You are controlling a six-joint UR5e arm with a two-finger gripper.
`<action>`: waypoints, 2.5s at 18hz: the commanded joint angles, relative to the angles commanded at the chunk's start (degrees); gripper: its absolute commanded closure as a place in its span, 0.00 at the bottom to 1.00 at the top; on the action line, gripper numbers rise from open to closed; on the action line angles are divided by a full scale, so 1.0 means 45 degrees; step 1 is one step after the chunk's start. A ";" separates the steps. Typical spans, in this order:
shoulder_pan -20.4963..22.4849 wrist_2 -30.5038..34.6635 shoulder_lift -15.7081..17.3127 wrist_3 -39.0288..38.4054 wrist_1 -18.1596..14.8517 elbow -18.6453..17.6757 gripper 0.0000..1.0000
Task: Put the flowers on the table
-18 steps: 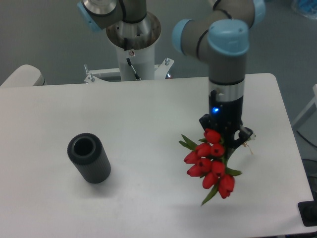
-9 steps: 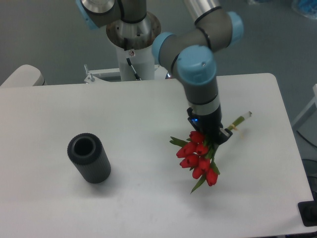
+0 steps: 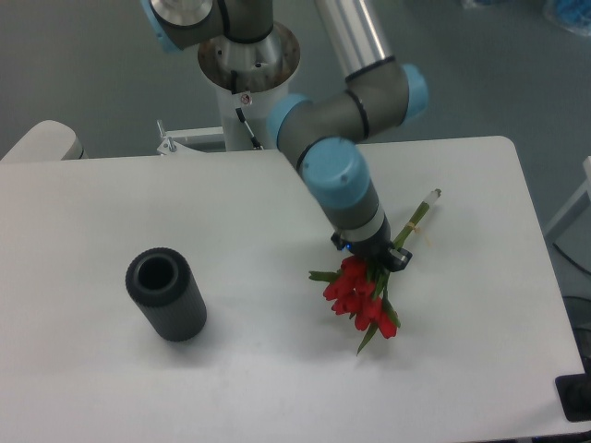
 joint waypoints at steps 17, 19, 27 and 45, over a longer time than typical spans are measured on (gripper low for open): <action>0.0136 -0.0370 -0.0235 0.0891 0.0215 0.1754 0.01; 0.0156 -0.0876 -0.0196 0.1656 -0.0057 0.2652 0.01; 0.1405 -0.2694 -0.0137 0.3060 -0.3081 0.5212 0.01; 0.4140 -0.5917 0.0195 0.8592 -0.4844 0.5898 0.01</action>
